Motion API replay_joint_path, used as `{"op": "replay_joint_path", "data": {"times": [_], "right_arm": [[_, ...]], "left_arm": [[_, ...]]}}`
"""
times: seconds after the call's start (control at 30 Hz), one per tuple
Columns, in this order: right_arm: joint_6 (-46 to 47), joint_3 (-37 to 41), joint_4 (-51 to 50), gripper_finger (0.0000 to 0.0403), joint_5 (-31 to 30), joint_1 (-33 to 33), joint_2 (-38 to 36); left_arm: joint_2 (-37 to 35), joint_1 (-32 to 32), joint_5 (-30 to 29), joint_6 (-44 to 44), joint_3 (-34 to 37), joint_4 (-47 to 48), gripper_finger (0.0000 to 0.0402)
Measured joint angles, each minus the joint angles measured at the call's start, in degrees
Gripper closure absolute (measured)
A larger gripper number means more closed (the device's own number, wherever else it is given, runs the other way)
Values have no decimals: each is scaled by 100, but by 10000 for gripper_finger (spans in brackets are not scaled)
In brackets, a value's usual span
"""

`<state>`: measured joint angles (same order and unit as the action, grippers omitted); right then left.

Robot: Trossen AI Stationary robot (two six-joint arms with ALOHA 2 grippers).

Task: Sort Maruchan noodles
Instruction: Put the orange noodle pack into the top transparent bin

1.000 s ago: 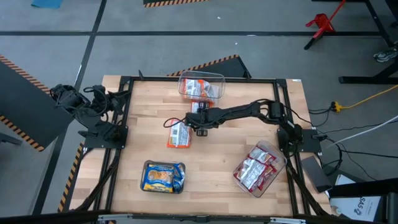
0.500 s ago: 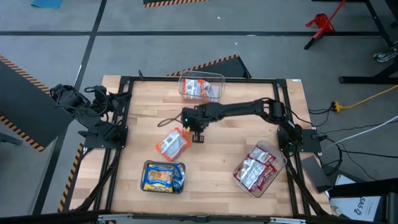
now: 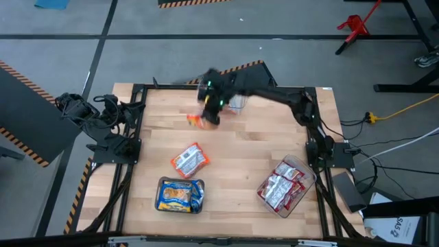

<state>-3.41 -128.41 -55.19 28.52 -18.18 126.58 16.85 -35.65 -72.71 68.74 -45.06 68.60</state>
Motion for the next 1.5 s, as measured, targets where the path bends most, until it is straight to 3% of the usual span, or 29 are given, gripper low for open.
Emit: {"op": "replay_joint_path", "data": {"times": [0.17,0.47,0.7,1.0,1.2,1.5], "right_arm": [[-18,-461,-19,403,106,-608,-2],[-181,-482,-34,403,381,-1299,73],[-292,-482,163,403,1531,-1653,501],[-266,-482,359,403,2010,-2054,922],[34,-482,749,403,2753,-2015,1118],[462,23,1230,403,2477,-2064,1137]], "left_arm": [[0,0,-2,-3,-1,0,255],[2,-1,-147,-32,-2,2,255],[2,-1,-168,-29,1,4,255],[1,1,-164,15,-1,2,255],[0,2,-175,17,-1,1,255],[2,2,-321,19,0,1,255]]}}
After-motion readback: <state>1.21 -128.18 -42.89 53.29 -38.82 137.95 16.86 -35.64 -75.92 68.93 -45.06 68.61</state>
